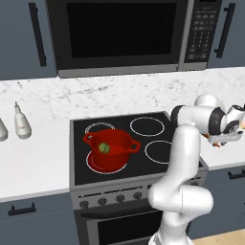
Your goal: Put the lime and carrot in the pot. Retrieve the spatula and lightly stir the vegetables in the pot.
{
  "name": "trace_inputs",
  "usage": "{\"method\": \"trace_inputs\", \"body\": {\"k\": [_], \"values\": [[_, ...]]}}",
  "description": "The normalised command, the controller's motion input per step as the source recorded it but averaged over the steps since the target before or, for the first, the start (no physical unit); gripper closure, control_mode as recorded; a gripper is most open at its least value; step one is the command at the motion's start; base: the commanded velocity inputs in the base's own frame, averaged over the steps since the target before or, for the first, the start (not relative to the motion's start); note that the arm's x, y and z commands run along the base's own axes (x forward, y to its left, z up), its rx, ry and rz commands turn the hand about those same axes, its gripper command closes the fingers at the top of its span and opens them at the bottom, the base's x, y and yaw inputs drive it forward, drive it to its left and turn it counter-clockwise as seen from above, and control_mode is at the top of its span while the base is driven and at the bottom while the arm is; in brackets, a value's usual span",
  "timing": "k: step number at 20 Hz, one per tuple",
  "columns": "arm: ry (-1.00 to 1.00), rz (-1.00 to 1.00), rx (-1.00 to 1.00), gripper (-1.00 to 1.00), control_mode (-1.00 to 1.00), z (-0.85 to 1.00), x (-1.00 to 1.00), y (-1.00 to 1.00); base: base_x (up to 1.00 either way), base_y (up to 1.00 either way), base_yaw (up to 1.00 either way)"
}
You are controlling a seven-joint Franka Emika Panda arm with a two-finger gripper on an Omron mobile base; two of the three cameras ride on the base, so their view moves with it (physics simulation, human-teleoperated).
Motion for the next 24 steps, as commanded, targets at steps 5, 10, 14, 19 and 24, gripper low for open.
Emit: {"method": "trace_inputs", "body": {"k": [5,10,14,19,24], "values": [[0.01,0.03,-0.02,1.0,-1.0,-0.77,0.02,0.47,0.0,0.0,0.0],[-0.02,0.07,-0.09,1.0,-1.0,-0.49,-0.06,0.82,0.0,0.0,0.0],[-0.19,0.18,-0.1,1.0,-1.0,0.38,-0.59,0.57,0.0,0.0,0.0],[-0.32,0.33,-0.16,1.0,-1.0,0.99,-0.76,0.47,0.0,0.0,0.0],[-0.05,0.73,-0.24,1.0,-1.0,0.59,-0.58,0.83,0.0,0.0,0.0]]}}
